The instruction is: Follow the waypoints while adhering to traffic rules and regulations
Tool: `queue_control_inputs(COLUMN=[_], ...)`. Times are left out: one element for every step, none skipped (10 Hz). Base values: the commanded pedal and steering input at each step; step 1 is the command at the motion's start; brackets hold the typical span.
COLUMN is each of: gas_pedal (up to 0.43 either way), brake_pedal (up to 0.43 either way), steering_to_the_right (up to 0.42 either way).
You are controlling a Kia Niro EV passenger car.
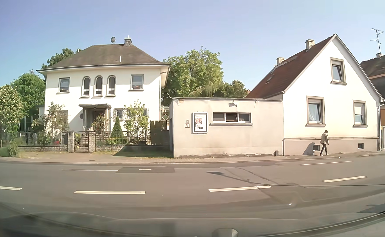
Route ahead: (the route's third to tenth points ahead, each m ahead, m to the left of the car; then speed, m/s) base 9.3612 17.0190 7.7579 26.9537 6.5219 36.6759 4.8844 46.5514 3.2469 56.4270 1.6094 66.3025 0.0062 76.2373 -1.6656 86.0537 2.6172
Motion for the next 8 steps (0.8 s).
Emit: queue_control_inputs(gas_pedal=[0.000, 0.000, 0.000, 0.000, 0.000, 0.000, 0.000, 0.000], brake_pedal=[0.262, 0.262, 0.262, 0.262, 0.262, 0.262, 0.262, 0.262], steering_to_the_right=[-0.047, -0.061, -0.077, -0.098, -0.115, -0.123, -0.137, -0.153])
